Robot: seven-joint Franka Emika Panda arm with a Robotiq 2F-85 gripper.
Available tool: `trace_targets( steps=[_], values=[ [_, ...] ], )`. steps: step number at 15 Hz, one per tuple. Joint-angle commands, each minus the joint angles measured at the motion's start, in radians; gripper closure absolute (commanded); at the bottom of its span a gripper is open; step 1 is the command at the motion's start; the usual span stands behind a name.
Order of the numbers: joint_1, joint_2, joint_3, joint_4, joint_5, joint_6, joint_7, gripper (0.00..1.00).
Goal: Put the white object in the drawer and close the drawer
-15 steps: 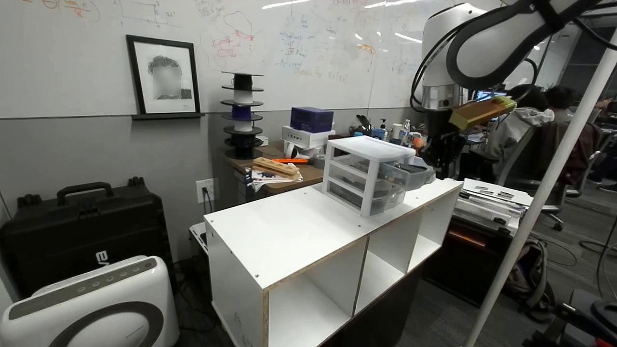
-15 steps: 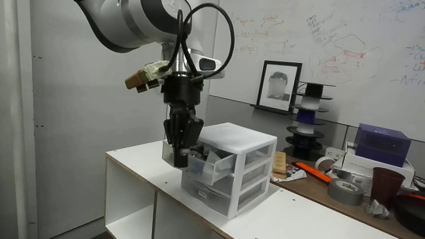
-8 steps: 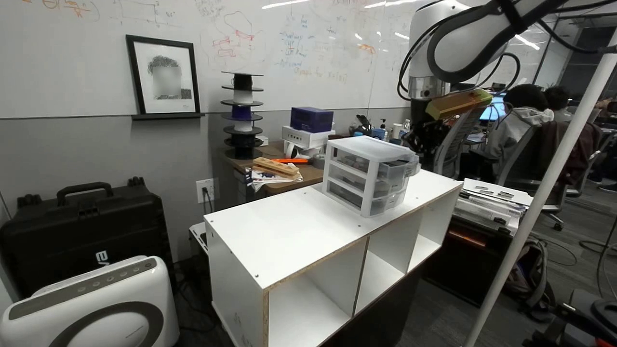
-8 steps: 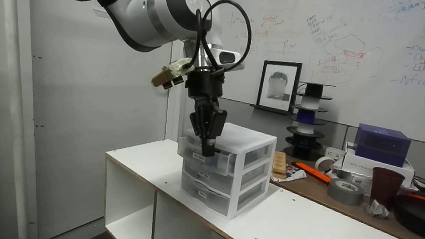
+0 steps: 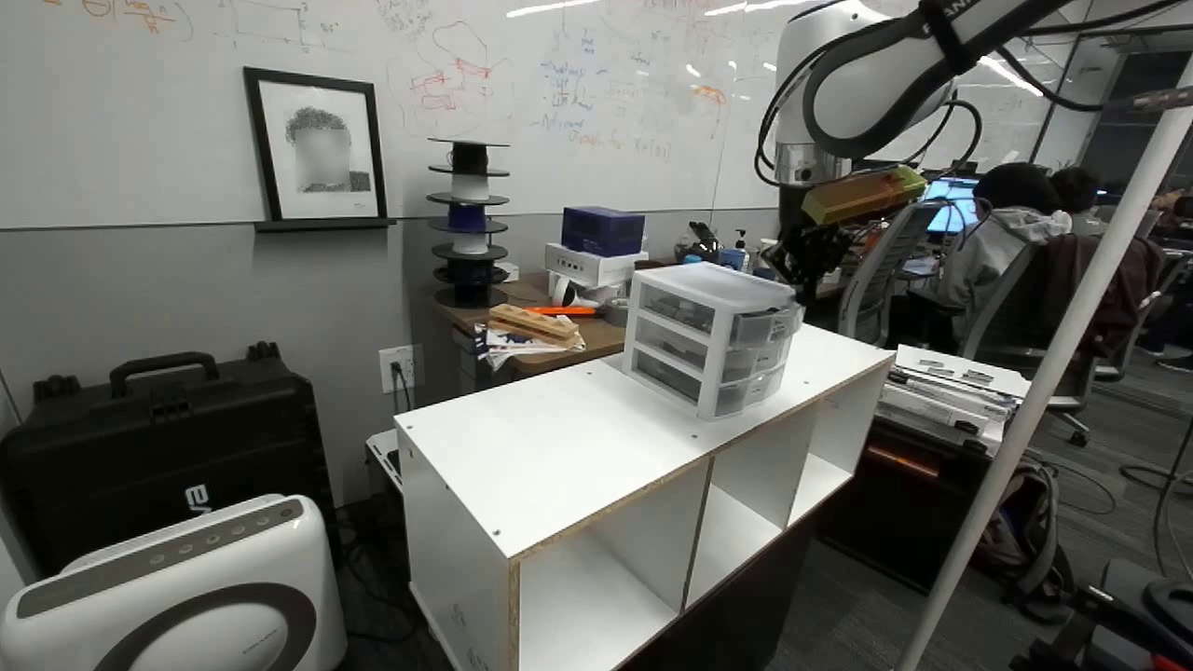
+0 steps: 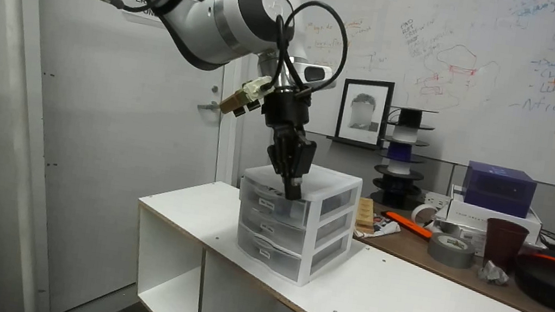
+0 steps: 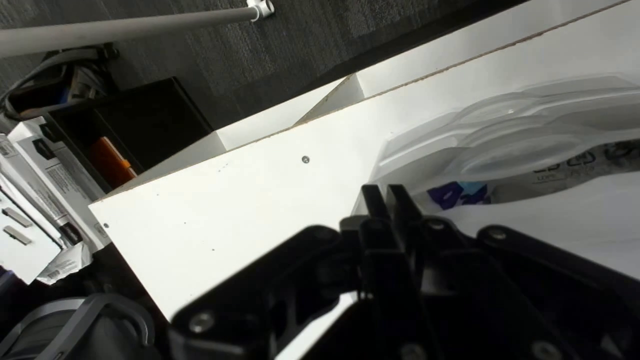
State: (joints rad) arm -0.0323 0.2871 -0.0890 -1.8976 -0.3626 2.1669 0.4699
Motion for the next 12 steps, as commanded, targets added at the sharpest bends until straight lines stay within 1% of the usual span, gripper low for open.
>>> trace_targets(
  steps=[1, 3, 4, 5, 6, 9, 11, 12],
  values=[
    [0.017, 0.007, -0.016, 0.029, 0.002, -0.001, -0.023, 0.89],
    [0.017, -0.043, -0.011, -0.014, 0.003, 0.005, -0.050, 0.74],
    [0.018, -0.064, -0.010, -0.031, 0.003, 0.008, -0.059, 0.86],
    [0.020, -0.091, -0.007, -0.056, -0.003, 0.013, -0.071, 0.85],
    [0.020, -0.118, -0.002, -0.078, 0.001, 0.015, -0.090, 0.88],
    [0.024, -0.213, 0.022, -0.159, 0.014, 0.015, -0.161, 0.91],
    [0.025, -0.260, 0.040, -0.209, 0.041, 0.003, -0.225, 0.91],
    [0.024, -0.268, 0.050, -0.229, 0.072, -0.012, -0.279, 0.90]
  ],
)
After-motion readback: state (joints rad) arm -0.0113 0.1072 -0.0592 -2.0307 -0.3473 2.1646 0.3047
